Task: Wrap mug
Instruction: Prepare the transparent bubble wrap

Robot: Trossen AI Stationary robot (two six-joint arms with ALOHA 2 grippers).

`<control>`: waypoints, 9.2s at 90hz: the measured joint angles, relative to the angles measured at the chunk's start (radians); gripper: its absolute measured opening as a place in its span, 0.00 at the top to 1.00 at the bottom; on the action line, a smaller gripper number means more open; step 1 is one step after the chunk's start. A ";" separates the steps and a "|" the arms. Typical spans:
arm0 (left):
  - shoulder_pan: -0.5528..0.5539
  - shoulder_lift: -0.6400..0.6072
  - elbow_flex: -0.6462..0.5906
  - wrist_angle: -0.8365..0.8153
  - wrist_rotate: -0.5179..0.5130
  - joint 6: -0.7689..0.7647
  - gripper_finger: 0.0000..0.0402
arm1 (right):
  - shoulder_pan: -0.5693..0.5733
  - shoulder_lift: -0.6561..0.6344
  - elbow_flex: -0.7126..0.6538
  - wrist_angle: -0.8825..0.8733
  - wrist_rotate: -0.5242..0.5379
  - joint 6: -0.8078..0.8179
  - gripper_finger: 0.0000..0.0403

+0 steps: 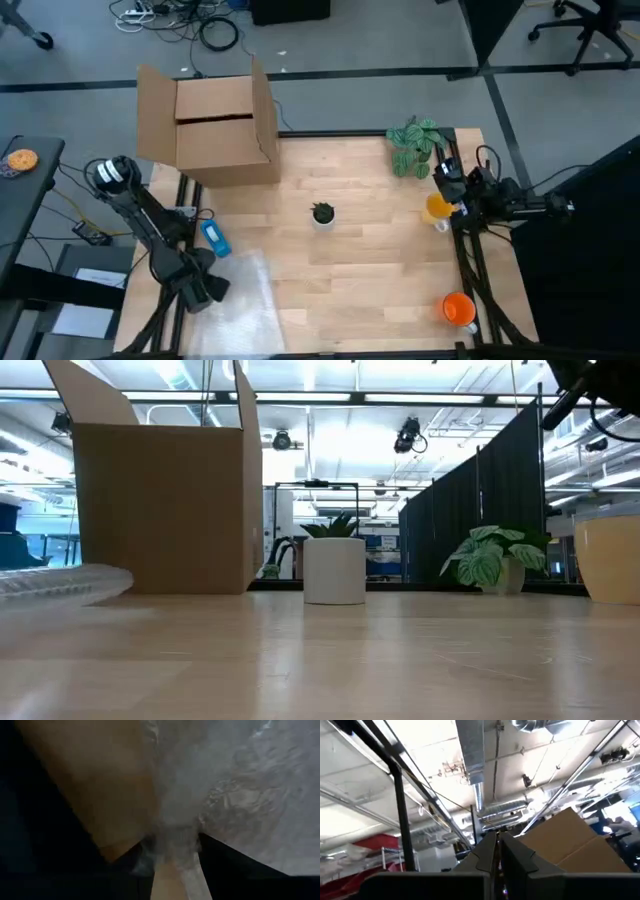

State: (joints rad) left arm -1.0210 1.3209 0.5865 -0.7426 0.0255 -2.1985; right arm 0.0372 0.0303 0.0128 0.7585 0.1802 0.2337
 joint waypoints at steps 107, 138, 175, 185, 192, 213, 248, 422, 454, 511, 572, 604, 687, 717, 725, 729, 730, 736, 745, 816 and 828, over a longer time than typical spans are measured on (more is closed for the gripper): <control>0.002 -0.009 0.246 -0.392 -0.172 0.310 0.97 | 0.224 0.528 0.000 0.145 -0.070 0.079 0.98; 0.042 -0.008 0.246 -0.315 -0.262 0.351 0.75 | 0.334 1.193 0.238 0.415 0.002 0.071 0.75; 0.032 -0.008 0.246 -0.296 -0.335 0.415 0.68 | 0.283 1.826 0.831 0.314 -0.053 0.031 0.68; 0.030 -0.008 0.246 -0.297 -0.383 0.415 0.68 | 0.290 1.913 0.973 0.174 -0.053 0.034 0.69; 0.030 -0.008 0.246 -0.296 -0.419 0.415 0.68 | 0.290 1.965 1.066 0.059 -0.052 0.054 0.69; 0.030 -0.005 0.245 -0.244 -0.504 0.449 0.68 | 0.294 2.097 1.324 -0.276 -0.046 0.047 0.69; 0.032 -0.005 0.245 -0.195 -0.604 0.538 0.68 | 0.290 2.308 1.579 -0.606 -0.038 0.022 0.70; -0.076 -0.018 0.127 0.125 -0.833 0.827 0.54 | 0.483 2.059 1.586 -0.705 0.317 -0.262 1.00; -0.101 -0.021 0.127 0.463 -0.735 1.066 0.51 | 0.483 2.060 1.586 -0.734 0.314 -0.261 1.00; -0.159 -0.021 0.127 0.667 -0.635 1.035 0.51 | 0.476 2.060 1.586 -0.837 0.313 -0.235 1.00; -0.027 -0.004 0.127 0.480 -0.636 0.819 0.54 | 0.465 2.061 1.586 -0.761 0.323 -0.272 1.00; -0.016 -0.004 0.127 0.799 -0.663 1.231 0.98 | 0.460 2.061 1.586 -0.778 0.325 -0.183 0.83; 0.524 0.444 0.128 1.665 -0.465 1.720 1.00 | 0.593 1.750 1.554 -1.186 0.328 0.048 0.55; 0.617 0.717 0.226 1.851 -0.270 1.620 0.78 | 0.548 1.751 1.318 -1.060 0.341 0.244 0.55; 0.619 0.732 0.246 1.839 -0.209 1.653 0.69 | 0.538 1.752 1.251 -1.073 0.334 0.322 0.55; 0.618 0.732 0.247 1.838 -0.186 1.670 0.66 | 0.534 1.752 1.223 -1.076 0.319 0.359 0.55; 0.618 0.732 0.247 1.838 -0.183 1.672 0.65 | 0.532 1.752 1.217 -1.076 0.316 0.369 0.55; 0.617 0.714 0.240 1.822 -0.170 1.684 0.61 | 0.524 1.752 1.178 -1.081 0.287 0.433 0.55; 0.618 0.673 0.226 1.755 -0.170 1.699 0.58 | 0.519 1.752 1.130 -1.148 0.243 0.521 0.55; 0.595 0.578 0.217 1.083 -0.292 1.615 0.58 | 0.461 1.849 1.205 -0.949 0.157 0.317 0.55; 0.575 0.575 0.218 1.057 -0.294 1.615 0.58 | 0.443 1.952 1.203 -0.853 0.085 0.286 0.58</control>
State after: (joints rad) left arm -0.4456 1.8958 0.8044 0.3147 -0.2684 -0.5838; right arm 0.4797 1.9827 1.2160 -0.0943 0.2654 0.5195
